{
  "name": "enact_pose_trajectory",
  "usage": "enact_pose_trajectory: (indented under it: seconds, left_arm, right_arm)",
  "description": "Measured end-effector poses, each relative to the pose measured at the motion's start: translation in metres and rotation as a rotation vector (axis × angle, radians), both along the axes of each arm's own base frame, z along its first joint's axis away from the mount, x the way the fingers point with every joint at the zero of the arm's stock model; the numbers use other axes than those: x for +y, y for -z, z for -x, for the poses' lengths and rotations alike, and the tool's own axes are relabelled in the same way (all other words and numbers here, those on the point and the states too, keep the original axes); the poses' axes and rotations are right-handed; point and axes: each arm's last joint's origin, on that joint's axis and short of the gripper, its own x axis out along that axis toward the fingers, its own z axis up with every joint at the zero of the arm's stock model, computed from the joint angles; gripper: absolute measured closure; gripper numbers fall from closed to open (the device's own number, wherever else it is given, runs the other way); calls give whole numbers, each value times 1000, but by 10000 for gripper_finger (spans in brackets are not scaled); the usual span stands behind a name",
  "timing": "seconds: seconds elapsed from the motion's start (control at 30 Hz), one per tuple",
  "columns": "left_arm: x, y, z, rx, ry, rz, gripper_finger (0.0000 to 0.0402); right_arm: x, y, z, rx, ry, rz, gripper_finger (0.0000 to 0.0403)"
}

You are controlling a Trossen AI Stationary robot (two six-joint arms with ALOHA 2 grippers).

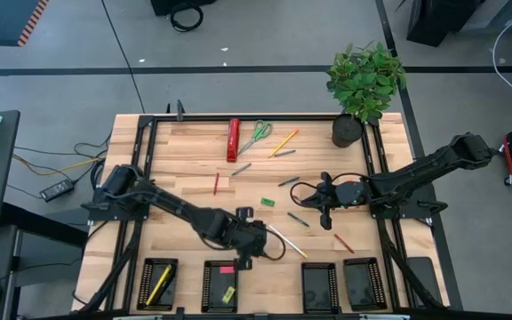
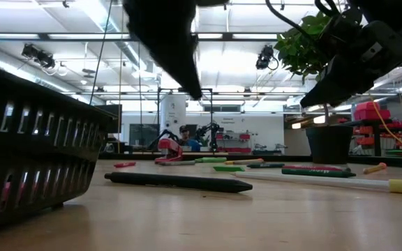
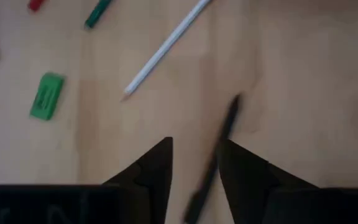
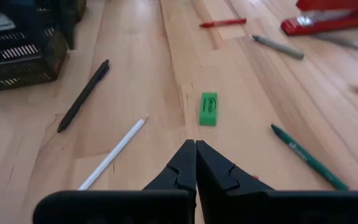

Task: Sort crayons/erasers/pens/pencils in bins
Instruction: Put the green eraser into the middle left black bin

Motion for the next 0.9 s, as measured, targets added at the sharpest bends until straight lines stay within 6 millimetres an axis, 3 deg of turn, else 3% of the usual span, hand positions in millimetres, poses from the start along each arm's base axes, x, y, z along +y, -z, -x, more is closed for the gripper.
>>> enact_pose_trajectory:
  seconds: [0.3,0.5,0.7,0.9]
  left_arm:
    - [35,32,-7,-49,34,-58,315]
    - [67,53,-4,-82,31,-15,333]
    - [89,43,15,-188,9,17,347]
    - [106,27,34,-362,-13,11,356]
  right_arm:
    - [-8,3,0,35,13,-27,387]
    - [-17,12,-3,94,46,-23,326]
    - [-13,12,-24,146,23,-19,261]
    - [-4,7,-51,170,-1,28,249]
